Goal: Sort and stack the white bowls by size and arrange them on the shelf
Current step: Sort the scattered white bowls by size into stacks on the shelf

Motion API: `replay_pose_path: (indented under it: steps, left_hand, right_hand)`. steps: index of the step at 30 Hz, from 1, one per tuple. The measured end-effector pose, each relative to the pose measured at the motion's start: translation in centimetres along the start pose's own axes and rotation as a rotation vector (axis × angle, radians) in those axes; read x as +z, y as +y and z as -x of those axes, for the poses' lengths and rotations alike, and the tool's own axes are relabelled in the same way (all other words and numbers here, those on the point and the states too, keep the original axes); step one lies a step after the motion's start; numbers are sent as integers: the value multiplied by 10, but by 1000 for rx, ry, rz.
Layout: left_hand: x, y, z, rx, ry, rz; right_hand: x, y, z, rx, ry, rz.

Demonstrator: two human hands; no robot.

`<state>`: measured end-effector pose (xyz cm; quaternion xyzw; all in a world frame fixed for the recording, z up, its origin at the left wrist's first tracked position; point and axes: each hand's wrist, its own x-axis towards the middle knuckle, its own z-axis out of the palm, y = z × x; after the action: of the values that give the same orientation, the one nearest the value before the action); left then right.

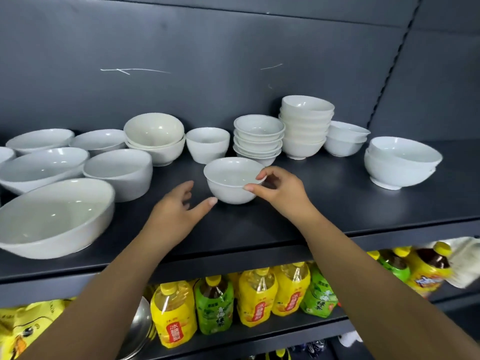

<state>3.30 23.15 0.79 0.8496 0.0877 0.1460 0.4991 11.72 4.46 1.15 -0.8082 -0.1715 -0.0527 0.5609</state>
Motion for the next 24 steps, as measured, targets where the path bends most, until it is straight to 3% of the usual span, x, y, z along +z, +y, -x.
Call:
replay_pose_path:
  steps: [5, 9, 16, 21, 24]
  left_hand:
    - [43, 21, -16, -29, -198, 117]
    - [71, 35, -22, 66, -277, 187]
    - [88, 52, -40, 131, -407, 70]
    - [77, 78, -68, 154, -58, 42]
    - [85, 88, -78, 225, 69, -20]
  right_hand:
    - [-43, 14, 13, 50, 63, -172]
    - [-62, 23, 18, 51, 18, -220]
    - [-100, 43, 12, 57, -22, -265]
    - [-113, 56, 3, 56, 78, -326]
    - [-110, 63, 0, 7, 200, -181]
